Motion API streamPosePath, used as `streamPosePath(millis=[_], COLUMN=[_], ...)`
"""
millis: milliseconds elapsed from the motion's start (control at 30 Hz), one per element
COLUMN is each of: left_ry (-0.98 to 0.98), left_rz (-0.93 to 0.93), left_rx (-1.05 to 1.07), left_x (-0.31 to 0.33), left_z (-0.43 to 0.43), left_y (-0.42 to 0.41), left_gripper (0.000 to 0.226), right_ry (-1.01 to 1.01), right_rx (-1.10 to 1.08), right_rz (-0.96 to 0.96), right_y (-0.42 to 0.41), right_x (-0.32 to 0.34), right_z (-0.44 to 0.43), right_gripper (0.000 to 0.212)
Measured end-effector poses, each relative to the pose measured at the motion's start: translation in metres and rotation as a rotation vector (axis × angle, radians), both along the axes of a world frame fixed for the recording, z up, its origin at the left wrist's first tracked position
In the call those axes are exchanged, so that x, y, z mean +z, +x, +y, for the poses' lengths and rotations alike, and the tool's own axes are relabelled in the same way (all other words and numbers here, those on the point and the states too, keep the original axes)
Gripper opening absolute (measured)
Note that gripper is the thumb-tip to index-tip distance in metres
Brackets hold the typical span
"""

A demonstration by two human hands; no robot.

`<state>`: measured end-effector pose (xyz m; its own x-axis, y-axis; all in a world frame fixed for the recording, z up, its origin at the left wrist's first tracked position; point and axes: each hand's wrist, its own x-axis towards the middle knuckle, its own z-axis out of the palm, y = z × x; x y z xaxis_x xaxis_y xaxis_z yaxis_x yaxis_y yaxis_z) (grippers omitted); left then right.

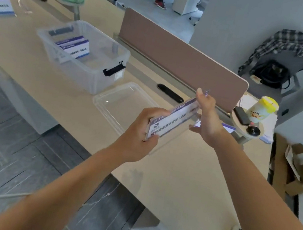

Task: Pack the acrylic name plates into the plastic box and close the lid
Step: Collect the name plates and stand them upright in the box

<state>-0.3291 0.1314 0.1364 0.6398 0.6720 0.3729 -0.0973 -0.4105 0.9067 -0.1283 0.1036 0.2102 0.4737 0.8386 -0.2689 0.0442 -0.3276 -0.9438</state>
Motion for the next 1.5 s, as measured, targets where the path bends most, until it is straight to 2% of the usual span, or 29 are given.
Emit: streamPosePath(millis=[67,167,267,333,467,567,700,800,867,933,1000,1167,1367,1500], left_ry=[-0.024,0.006,0.067,0.039,-0.048,-0.047,-0.321,-0.418,-0.493,-0.513,-0.511,-0.492,-0.522,-0.520], left_rz=[-0.014,-0.018,-0.001,0.067,0.151,0.165,0.133,0.165,0.199,0.218,0.198,0.180,0.182,0.191], left_rx=[0.017,0.045,0.106,0.098,0.044,0.095,0.104,0.072,0.027,-0.012,-0.035,-0.094,-0.197,-0.267], left_x=[-0.001,-0.004,-0.002,0.007,0.019,0.016,0.021,0.017,0.010,0.005,0.005,0.003,-0.005,-0.009], left_z=[0.012,0.033,0.060,0.081,0.126,0.162,0.205,0.241,0.267,0.293,0.318,0.376,0.432,0.466], left_y=[-0.009,-0.019,-0.028,-0.034,-0.042,-0.048,-0.058,-0.074,-0.088,-0.102,-0.119,-0.159,-0.183,-0.180], left_gripper=[0.069,0.067,0.074,0.072,0.042,0.056,0.069,0.078,0.095,0.103,0.099,0.096,0.099,0.089], right_ry=[-0.072,-0.123,-0.069,-0.028,0.003,0.021,0.055,0.042,0.036,0.040,0.038,-0.020,-0.033,-0.029], right_rx=[0.011,0.085,0.128,0.163,0.233,0.266,0.295,0.341,0.354,0.363,0.378,0.362,0.308,0.244], right_rz=[-0.016,0.095,0.184,0.204,0.196,0.232,0.203,0.171,0.132,0.096,0.085,0.019,-0.142,-0.020], right_y=[-0.016,-0.032,-0.040,-0.044,-0.051,-0.058,-0.070,-0.086,-0.100,-0.116,-0.131,-0.169,-0.189,-0.188], right_x=[0.000,-0.005,-0.008,-0.010,-0.010,-0.010,-0.012,-0.014,-0.016,-0.016,-0.016,-0.006,-0.011,-0.026], right_z=[0.012,0.040,0.078,0.109,0.170,0.212,0.266,0.302,0.326,0.348,0.368,0.407,0.438,0.460], right_gripper=[0.073,0.085,0.073,0.068,0.051,0.060,0.062,0.065,0.061,0.053,0.051,0.075,0.078,0.083])
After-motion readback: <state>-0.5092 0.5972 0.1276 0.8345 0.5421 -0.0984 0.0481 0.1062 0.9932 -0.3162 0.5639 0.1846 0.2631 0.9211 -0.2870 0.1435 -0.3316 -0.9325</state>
